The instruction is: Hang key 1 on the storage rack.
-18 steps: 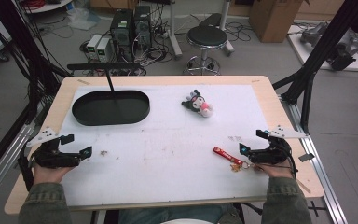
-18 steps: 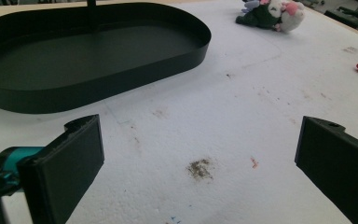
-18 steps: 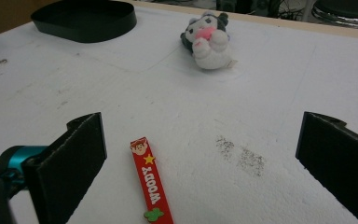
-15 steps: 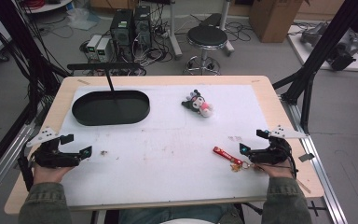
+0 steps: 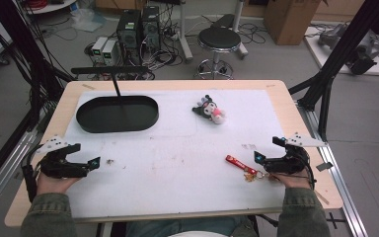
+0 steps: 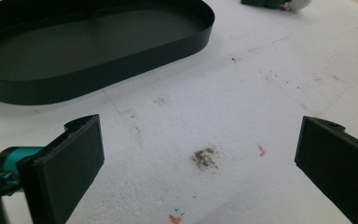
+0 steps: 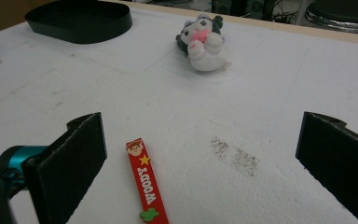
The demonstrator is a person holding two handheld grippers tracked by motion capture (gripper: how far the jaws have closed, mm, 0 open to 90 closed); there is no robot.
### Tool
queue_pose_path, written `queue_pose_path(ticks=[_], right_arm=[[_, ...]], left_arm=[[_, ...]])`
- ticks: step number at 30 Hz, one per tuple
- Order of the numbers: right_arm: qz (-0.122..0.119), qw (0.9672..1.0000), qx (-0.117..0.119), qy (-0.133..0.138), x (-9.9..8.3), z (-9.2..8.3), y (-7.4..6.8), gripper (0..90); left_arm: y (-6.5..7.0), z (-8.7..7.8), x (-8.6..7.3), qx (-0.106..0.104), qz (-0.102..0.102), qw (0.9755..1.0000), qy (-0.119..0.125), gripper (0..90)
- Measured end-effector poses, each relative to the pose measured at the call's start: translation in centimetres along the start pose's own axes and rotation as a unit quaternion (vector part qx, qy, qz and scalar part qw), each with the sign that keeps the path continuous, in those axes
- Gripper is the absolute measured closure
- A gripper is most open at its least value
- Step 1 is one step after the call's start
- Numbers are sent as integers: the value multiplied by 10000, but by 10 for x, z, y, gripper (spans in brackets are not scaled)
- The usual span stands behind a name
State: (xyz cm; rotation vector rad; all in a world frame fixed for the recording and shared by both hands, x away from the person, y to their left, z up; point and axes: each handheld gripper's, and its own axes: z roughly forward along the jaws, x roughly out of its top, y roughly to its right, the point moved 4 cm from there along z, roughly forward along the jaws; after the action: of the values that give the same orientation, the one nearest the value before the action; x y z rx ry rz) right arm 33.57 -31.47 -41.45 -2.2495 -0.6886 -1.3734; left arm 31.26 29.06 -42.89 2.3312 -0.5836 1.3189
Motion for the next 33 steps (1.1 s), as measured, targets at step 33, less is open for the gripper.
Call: queue_pose_path(ticks=[33], right_arm=[[-785, 9904, 392, -1067, 24, 44, -28, 7]], left_arm=[[3, 3, -1, -8, 41, 10000, -54, 17]])
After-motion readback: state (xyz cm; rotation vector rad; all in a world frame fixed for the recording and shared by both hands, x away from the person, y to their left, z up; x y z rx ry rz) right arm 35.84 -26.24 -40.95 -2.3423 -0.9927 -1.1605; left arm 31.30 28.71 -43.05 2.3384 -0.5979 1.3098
